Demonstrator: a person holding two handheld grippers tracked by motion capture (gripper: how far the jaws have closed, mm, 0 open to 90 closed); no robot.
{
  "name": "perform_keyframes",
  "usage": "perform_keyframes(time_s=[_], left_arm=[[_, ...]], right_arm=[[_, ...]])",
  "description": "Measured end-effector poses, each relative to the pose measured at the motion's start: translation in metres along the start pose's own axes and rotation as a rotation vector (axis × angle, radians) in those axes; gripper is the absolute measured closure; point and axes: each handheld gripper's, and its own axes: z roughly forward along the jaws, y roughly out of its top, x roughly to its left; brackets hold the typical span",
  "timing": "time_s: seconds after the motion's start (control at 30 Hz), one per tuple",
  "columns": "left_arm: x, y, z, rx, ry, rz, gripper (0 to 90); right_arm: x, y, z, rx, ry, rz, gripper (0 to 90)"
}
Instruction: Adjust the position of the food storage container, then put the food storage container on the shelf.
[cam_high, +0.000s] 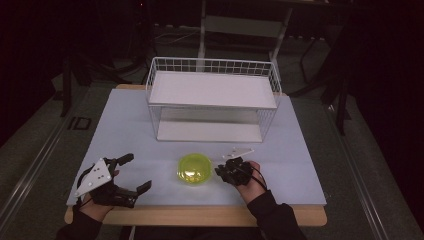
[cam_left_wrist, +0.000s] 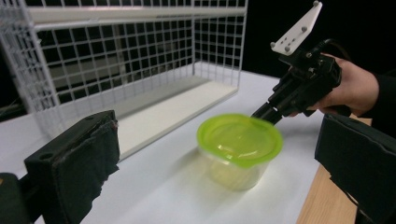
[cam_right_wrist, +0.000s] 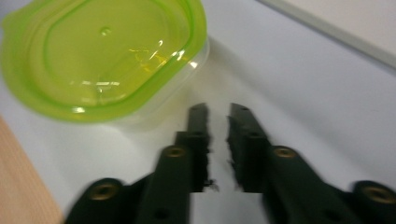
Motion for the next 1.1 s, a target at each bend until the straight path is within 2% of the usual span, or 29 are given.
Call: perform_keyframes(time_s=[0.1, 0.13, 0.17, 0.23, 0.33, 0.47, 0.5, 0.57, 0.63, 0.7, 0.73, 0.8, 0.87, 1.0, 1.1], left_arm=[[-0.002, 0.002, 0.002, 0.019, -0.028, -0.032, 0.6], [-0.003, 0.003, 0.003, 0.039, -0.028, -0.028, 0.6], [-0.004, 0.003, 0.003, 0.054, -0.027, -0.022, 0.6], [-0.007, 0.006, 0.004, 0.072, -0.041, -0.036, 0.6], [-0.013, 0.013, 0.005, 0.065, -0.072, -0.047, 0.6], [-0.017, 0.022, 0.007, 0.073, -0.137, -0.071, 0.6], [-0.017, 0.023, 0.008, 0.082, -0.141, -0.077, 0.6], [-0.018, 0.028, 0.012, 0.103, -0.152, -0.085, 0.6], [-0.018, 0.032, 0.015, 0.112, -0.151, -0.082, 0.6], [-0.019, 0.037, 0.018, 0.125, -0.151, -0.075, 0.6], [-0.019, 0.04, 0.02, 0.131, -0.156, -0.075, 0.6], [-0.019, 0.046, 0.025, 0.149, -0.165, -0.072, 0.6], [-0.02, 0.052, 0.03, 0.171, -0.158, -0.056, 0.6], [-0.02, 0.06, 0.043, 0.204, -0.16, -0.077, 0.6], [-0.019, 0.059, 0.054, 0.226, -0.155, -0.084, 4.2]], right_arm=[[0.001, -0.003, -0.014, -0.042, -0.025, -0.018, 53.0], [0.003, -0.005, -0.02, -0.058, -0.053, -0.032, 49.4], [0.003, -0.006, -0.025, -0.079, -0.056, -0.036, 44.3], [0.005, -0.008, -0.035, -0.12, -0.052, -0.023, 34.7], [0.007, -0.008, -0.049, -0.158, -0.034, -0.026, 20.1], [0.011, -0.001, -0.067, -0.214, 0.002, -0.025, 15.4], [0.012, 0.001, -0.07, -0.217, -0.001, -0.025, 13.3], [0.015, 0.006, -0.076, -0.245, 0.025, -0.019, 13.2], [0.017, 0.01, -0.082, -0.269, 0.023, -0.016, 12.1], [0.018, 0.015, -0.085, -0.275, 0.042, -0.029, 11.5], [0.019, 0.018, -0.086, -0.278, 0.025, -0.03, 12.6], [0.018, 0.024, -0.087, -0.248, 0.015, -0.041, 15.5], [0.017, 0.028, -0.086, -0.269, 0.009, -0.051, 17.8], [0.011, 0.036, -0.082, -0.268, 0.065, -0.052, 16.9], [0.009, 0.04, -0.076, -0.266, 0.076, -0.048, 14.3]])
